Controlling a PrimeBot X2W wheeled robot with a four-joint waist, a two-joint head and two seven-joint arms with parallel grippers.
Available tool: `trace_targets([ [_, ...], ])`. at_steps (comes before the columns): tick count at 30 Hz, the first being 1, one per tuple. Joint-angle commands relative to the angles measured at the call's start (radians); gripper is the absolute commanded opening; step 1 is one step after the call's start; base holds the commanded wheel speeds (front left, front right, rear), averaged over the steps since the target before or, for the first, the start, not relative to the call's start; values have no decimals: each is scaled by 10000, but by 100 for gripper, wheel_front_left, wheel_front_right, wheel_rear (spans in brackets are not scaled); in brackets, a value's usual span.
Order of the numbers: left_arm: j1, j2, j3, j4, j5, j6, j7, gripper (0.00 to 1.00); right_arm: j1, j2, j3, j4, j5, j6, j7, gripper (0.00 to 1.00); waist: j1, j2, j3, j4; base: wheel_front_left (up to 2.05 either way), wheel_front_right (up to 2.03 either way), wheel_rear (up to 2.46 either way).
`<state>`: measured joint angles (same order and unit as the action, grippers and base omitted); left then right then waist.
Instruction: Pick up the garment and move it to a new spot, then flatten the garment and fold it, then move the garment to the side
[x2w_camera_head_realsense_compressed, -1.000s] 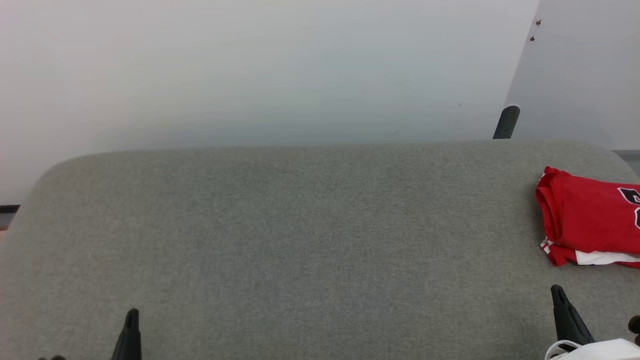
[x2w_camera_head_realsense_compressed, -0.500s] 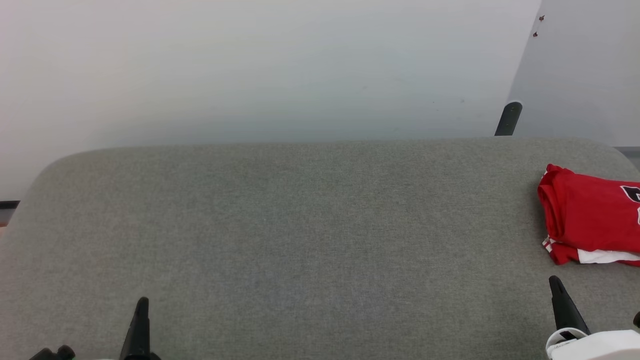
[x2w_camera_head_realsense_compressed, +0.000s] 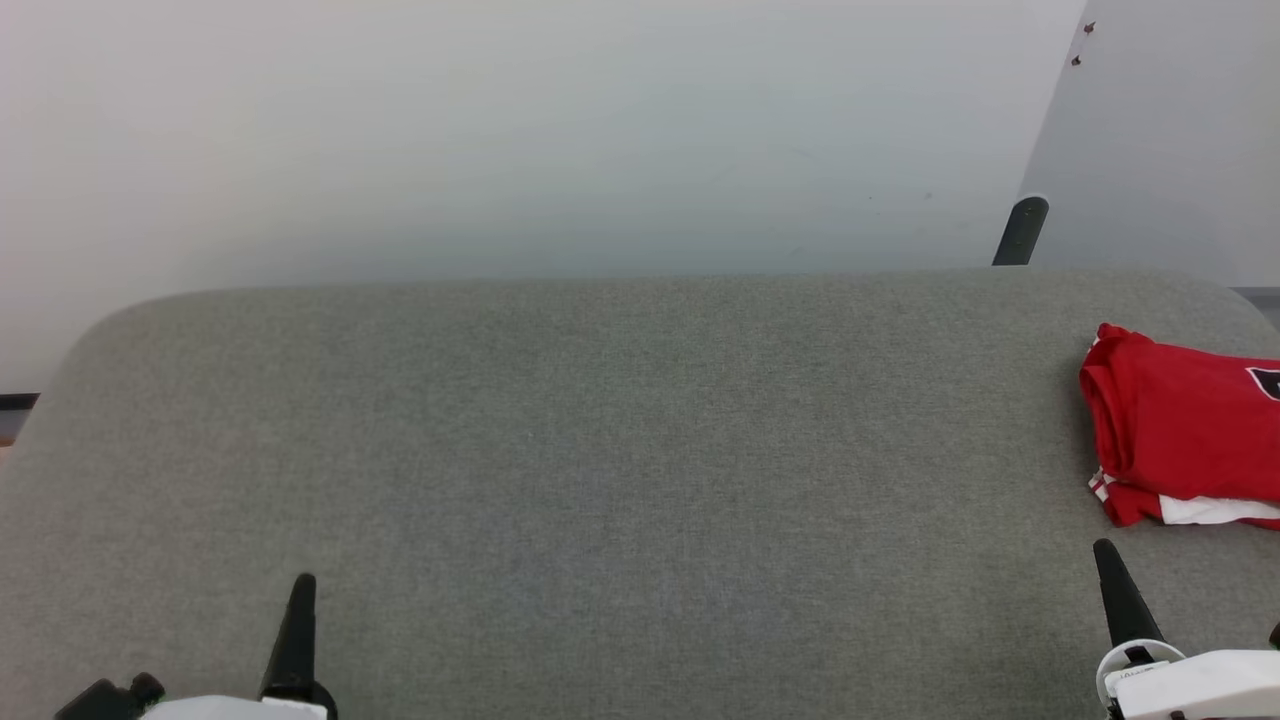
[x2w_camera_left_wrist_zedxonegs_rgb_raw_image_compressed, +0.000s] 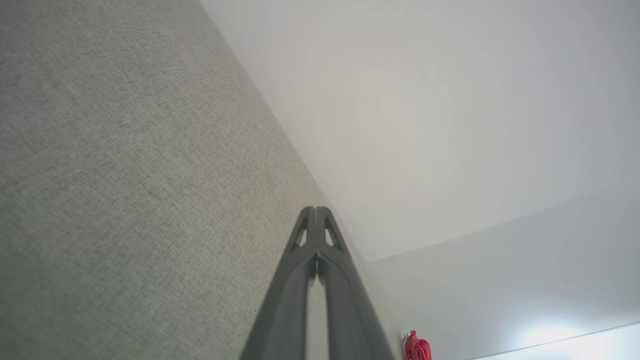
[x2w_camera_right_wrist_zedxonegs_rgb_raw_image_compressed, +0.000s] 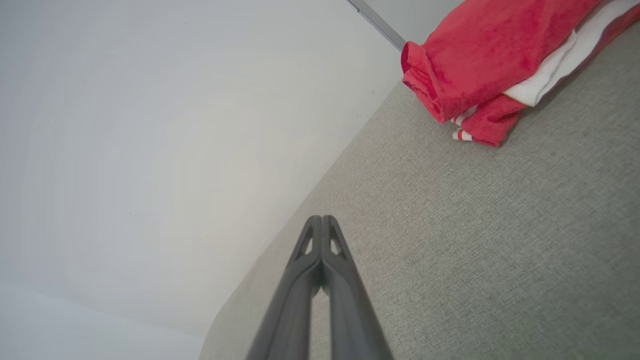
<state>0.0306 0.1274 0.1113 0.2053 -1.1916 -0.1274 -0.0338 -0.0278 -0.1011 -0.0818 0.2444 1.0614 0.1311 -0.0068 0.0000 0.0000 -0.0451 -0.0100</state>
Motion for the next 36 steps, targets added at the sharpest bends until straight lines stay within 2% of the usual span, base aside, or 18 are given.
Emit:
trace_targets([
  [1,-240,9,43,-64,-225,-28,63,0,-247,7,-50,-95,307,-2,67,0,0,0,11,3,0,0,0],
  [36,-983,-466,46,214,-2637,-45,949,0,-635,322,-233,-41,3480,-3,782,0,0,0,262,55,0,0,0],
])
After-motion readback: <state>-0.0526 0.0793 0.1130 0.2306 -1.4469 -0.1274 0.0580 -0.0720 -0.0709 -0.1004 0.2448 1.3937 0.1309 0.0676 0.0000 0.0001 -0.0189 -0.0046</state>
